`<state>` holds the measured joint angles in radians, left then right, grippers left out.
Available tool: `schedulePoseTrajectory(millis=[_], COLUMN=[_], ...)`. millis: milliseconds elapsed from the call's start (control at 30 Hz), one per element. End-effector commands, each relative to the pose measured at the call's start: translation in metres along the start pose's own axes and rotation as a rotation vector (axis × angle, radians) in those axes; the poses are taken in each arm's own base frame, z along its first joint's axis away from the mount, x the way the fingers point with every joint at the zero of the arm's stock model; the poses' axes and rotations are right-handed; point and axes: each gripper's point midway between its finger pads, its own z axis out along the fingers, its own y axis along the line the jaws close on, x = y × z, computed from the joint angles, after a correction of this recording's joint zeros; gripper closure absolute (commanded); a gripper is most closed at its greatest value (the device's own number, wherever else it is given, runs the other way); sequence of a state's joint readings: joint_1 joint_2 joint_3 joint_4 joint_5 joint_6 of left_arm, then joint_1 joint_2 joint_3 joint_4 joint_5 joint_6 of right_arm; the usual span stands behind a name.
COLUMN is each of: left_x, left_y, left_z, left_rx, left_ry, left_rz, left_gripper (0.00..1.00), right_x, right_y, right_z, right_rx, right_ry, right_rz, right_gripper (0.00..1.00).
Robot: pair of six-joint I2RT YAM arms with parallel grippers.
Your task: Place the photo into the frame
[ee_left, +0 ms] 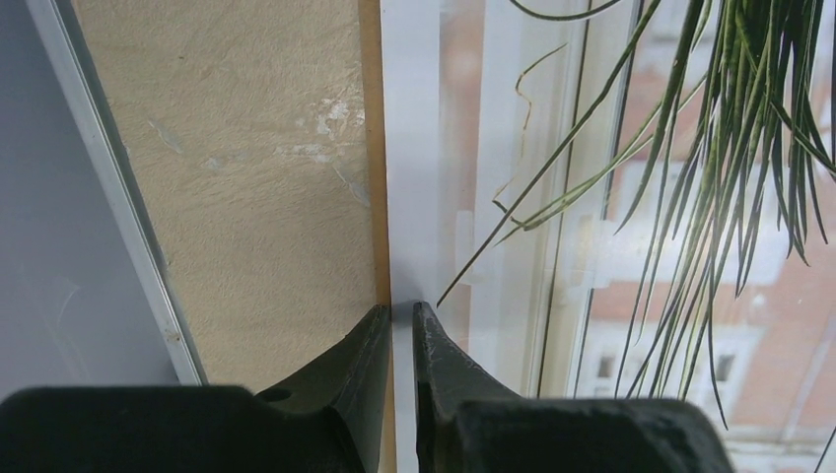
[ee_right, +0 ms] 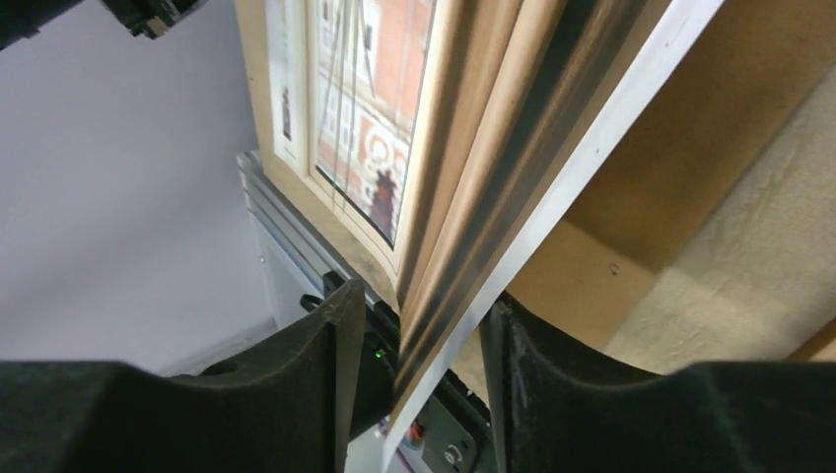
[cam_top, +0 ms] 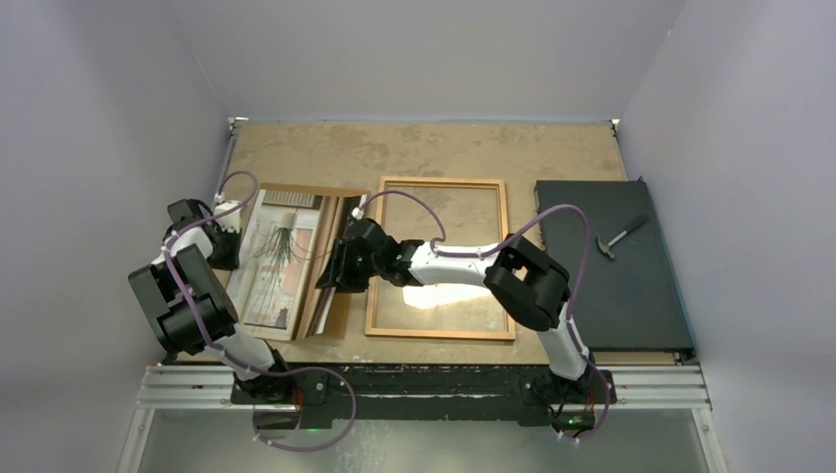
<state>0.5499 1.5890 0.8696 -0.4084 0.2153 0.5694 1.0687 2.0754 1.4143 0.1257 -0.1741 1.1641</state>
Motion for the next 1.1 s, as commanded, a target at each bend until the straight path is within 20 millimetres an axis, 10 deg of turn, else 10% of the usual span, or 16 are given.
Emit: schedulePoseTrajectory(millis=[0, 100, 300, 567, 867, 1067], left_x=[0.022, 0.005, -0.046, -0.143, -0.121, -0.109], left_y=[-0.024, -0.026, -0.025, -0.083, -0.163, -0.184], left_z=[0.003, -0.007, -0.046, -0.179, -0.237, -0.269], left_rx=[0.137, 0.180, 0.240, 0.444, 0.482, 0.470], left_ry=[0.093, 0.067, -0.054, -0.494, -0.668, -0.793], left_rz=[-0.032, -0.037, -0.004, 0.283, 0.675, 0.769], left_gripper=[0.86, 0.83, 0.74, 0.40, 0.32, 0.06], right_x=[-0.007, -0.011, -0.020, -0.084, -0.186, -0.213], right_y=[0.027, 0.030, 0.040, 0.087, 0.136, 0.153], right_z=[0.000, -0.003, -0.010, -0.047, -0.143, -0.179], right_rx=[-0.061, -0.063, -0.067, -0.178, -0.300, -0.360], right_ry=[-0.018, -0.032, -0.063, -0.180, -0.403, -0.466], right_rz=[-0.023, -0.021, -0.030, -0.021, 0.039, 0.089], right_gripper=[0.60, 0.80, 0.89, 1.00, 1.00, 1.00])
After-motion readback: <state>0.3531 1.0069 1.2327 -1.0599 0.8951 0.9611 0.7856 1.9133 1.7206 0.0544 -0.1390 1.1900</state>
